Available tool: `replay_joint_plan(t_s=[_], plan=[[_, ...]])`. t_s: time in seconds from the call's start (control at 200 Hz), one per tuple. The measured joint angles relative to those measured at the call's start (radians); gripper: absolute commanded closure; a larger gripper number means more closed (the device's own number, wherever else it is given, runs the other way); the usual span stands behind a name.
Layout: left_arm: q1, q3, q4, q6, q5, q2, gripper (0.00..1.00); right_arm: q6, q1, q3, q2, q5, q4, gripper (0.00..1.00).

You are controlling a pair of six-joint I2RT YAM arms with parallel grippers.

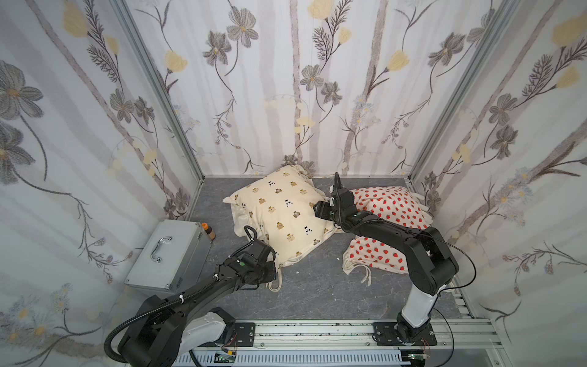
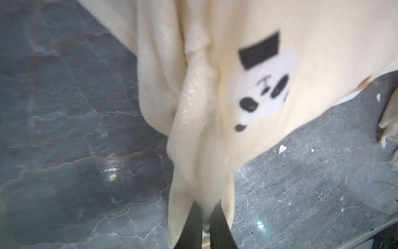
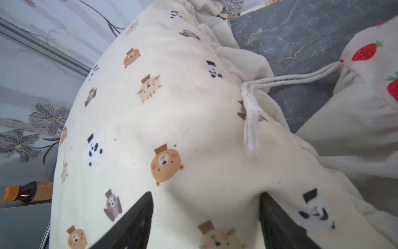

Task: Zip up pillowcases
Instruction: Adjust the pillowcase at the center of the board, then pick up the pillowcase from the center of the board.

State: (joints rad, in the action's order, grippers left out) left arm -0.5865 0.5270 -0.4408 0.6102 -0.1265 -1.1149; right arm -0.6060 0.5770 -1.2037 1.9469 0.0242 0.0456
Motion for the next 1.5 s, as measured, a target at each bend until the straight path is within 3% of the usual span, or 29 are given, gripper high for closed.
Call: replay_joint_plan(t_s=[0.11,0.295,0.505,0.605,0.759,0.869,1.174,1.499], plan=[[0.001,0.026,-0.052,0.011,0.045,0.017,0.59,0.001,0.023,0.039,-0.073,0.007,-0.031,0.24],[0.001,0.056,-0.051,-0.028,0.045,-0.052,0.45,-0.011,0.135,0.113,-0.149,-0.01,-0.085,0.27],[0.0,0.071,0.017,-0.078,0.02,-0.163,0.44,-0.081,0.283,0.17,-0.185,-0.042,-0.111,0.34],[0.0,0.069,0.058,-0.082,-0.003,-0.199,0.49,-0.125,0.332,0.206,-0.194,-0.064,-0.108,0.4],[0.0,0.06,0.122,-0.083,-0.009,-0.232,0.67,-0.185,0.382,0.272,-0.195,-0.091,-0.063,0.5],[0.001,0.066,0.152,-0.082,-0.022,-0.257,0.78,-0.21,0.406,0.303,-0.182,-0.126,-0.003,0.54],[0.014,0.069,0.16,-0.088,-0.068,-0.227,0.97,-0.272,0.418,0.354,-0.109,-0.22,0.166,0.62],[0.043,0.069,0.126,-0.095,-0.132,-0.159,1.0,-0.315,0.412,0.417,-0.052,-0.292,0.342,0.63]])
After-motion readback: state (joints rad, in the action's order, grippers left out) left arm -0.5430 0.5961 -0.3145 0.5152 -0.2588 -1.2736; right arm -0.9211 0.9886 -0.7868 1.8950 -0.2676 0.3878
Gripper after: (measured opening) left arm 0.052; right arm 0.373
